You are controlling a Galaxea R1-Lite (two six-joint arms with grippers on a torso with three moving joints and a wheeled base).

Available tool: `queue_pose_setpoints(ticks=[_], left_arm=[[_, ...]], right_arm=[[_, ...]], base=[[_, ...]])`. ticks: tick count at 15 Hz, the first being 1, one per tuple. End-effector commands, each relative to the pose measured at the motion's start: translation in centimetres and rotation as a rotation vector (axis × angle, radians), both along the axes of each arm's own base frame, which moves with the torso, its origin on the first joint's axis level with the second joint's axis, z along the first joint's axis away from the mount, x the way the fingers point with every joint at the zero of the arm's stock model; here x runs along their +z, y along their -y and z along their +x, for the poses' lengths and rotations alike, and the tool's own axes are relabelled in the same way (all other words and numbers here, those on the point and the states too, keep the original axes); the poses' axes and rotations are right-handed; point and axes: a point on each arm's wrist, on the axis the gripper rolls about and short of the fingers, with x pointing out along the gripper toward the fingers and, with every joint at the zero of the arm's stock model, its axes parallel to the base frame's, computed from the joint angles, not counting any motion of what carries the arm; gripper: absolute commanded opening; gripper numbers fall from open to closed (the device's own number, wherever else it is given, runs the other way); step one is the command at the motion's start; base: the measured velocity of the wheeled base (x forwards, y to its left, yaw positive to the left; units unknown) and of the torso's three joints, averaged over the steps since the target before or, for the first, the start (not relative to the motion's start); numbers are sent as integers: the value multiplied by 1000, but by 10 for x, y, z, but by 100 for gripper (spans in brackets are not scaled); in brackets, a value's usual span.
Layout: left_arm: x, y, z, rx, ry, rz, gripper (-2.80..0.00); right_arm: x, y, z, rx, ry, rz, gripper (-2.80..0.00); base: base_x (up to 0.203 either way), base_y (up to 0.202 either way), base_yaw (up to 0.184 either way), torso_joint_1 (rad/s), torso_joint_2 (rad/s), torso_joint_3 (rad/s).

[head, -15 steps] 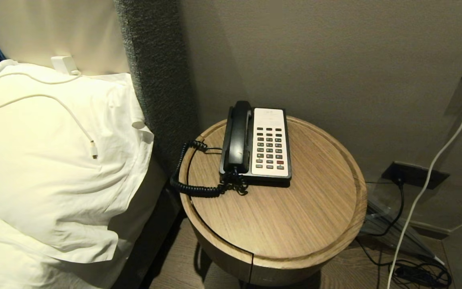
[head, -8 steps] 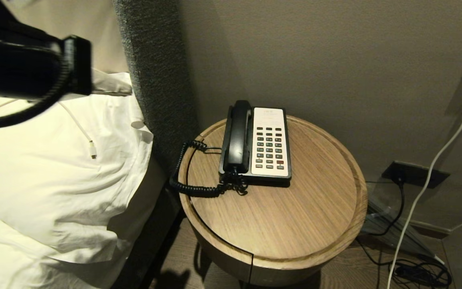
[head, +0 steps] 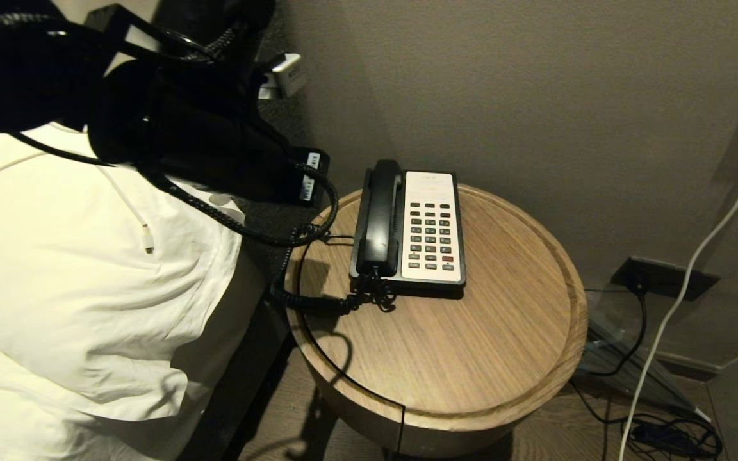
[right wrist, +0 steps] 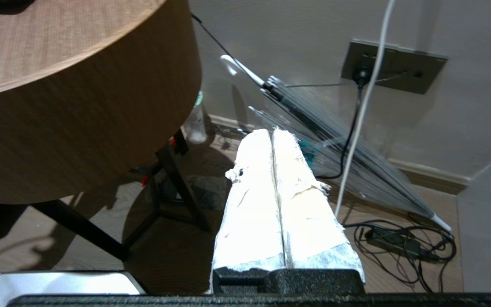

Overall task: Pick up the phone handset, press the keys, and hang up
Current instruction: Pick up the desk phone handset

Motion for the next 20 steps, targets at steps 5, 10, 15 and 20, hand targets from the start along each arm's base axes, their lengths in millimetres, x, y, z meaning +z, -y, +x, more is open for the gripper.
queue_pose_setpoints(ticks=[5,10,15,20], left_arm=[[-10,28,-2,-67,-29,5,-280],[-9,41,-6,-103,7,-44,-280],[-5,58,-6,-149,16,-120,0],[-12,59,-3,-138,4,-38,0]], right_arm=[[0,0,0,0,-1,0,-280],[0,0,0,0,-1,0,-280],[0,0,0,0,-1,0,-280],[0,0,0,0,-1,0,-280]], base=[[0,0,0,0,0,0],[0,0,0,0,0,0],[0,0,0,0,0,0],[0,0,0,0,0,0]])
